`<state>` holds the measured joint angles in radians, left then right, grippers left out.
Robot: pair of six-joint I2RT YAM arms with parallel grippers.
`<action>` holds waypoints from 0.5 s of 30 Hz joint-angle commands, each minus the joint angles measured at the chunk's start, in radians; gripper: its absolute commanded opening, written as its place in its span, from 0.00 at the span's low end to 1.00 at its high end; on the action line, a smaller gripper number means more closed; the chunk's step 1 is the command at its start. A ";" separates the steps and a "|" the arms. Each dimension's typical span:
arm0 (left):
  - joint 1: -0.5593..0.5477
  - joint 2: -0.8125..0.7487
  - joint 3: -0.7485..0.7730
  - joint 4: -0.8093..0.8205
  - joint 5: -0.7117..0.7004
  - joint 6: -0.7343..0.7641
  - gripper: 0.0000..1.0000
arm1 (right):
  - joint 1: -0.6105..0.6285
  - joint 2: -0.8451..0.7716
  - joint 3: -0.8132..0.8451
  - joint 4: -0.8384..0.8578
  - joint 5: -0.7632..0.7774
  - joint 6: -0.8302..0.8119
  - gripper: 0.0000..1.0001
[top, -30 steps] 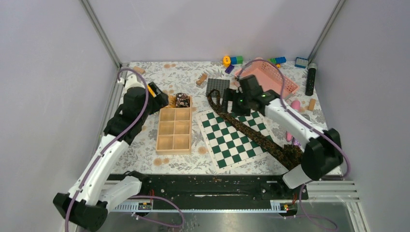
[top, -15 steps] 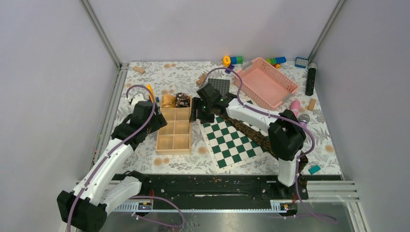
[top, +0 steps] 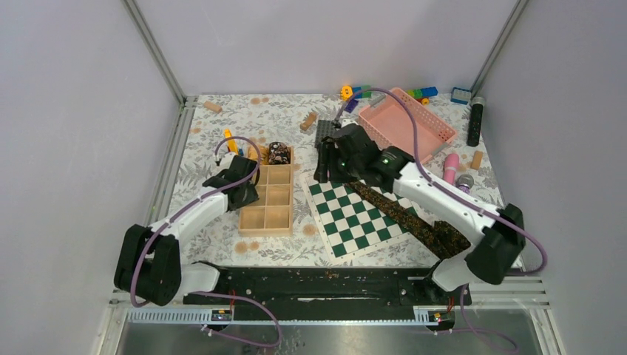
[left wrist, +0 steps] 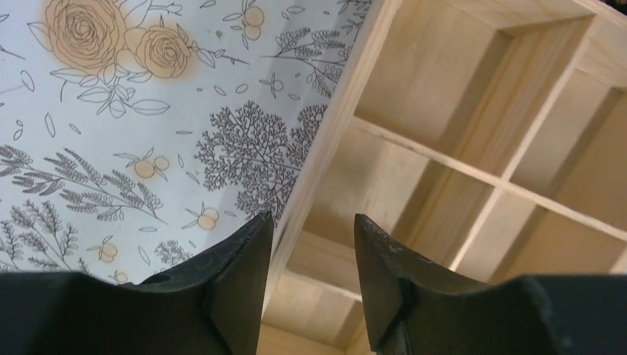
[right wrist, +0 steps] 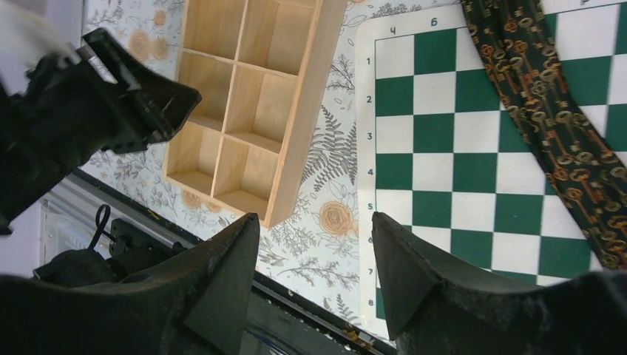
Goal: Roll the ties
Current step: Move the storage box to the center of the board.
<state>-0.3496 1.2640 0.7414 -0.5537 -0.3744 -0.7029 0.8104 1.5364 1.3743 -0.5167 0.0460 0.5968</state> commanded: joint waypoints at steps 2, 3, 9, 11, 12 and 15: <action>0.040 0.061 0.023 0.115 -0.021 0.056 0.42 | -0.002 -0.119 -0.082 -0.036 0.040 -0.055 0.64; 0.052 0.072 0.020 0.124 -0.011 0.060 0.38 | -0.002 -0.136 -0.097 -0.037 0.039 -0.055 0.64; 0.138 0.131 0.021 0.206 0.083 0.084 0.00 | -0.002 -0.210 -0.151 -0.038 0.042 -0.054 0.65; 0.166 0.165 0.056 0.213 0.101 0.097 0.00 | -0.002 -0.227 -0.168 -0.039 0.041 -0.054 0.65; 0.179 0.183 0.080 0.216 0.117 0.106 0.00 | -0.002 -0.233 -0.176 -0.039 0.042 -0.057 0.65; 0.226 0.247 0.166 0.212 0.168 0.141 0.00 | -0.002 -0.249 -0.201 -0.039 0.052 -0.068 0.65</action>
<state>-0.1780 1.4376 0.8040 -0.3969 -0.2794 -0.5949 0.8104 1.3373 1.1931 -0.5495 0.0643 0.5549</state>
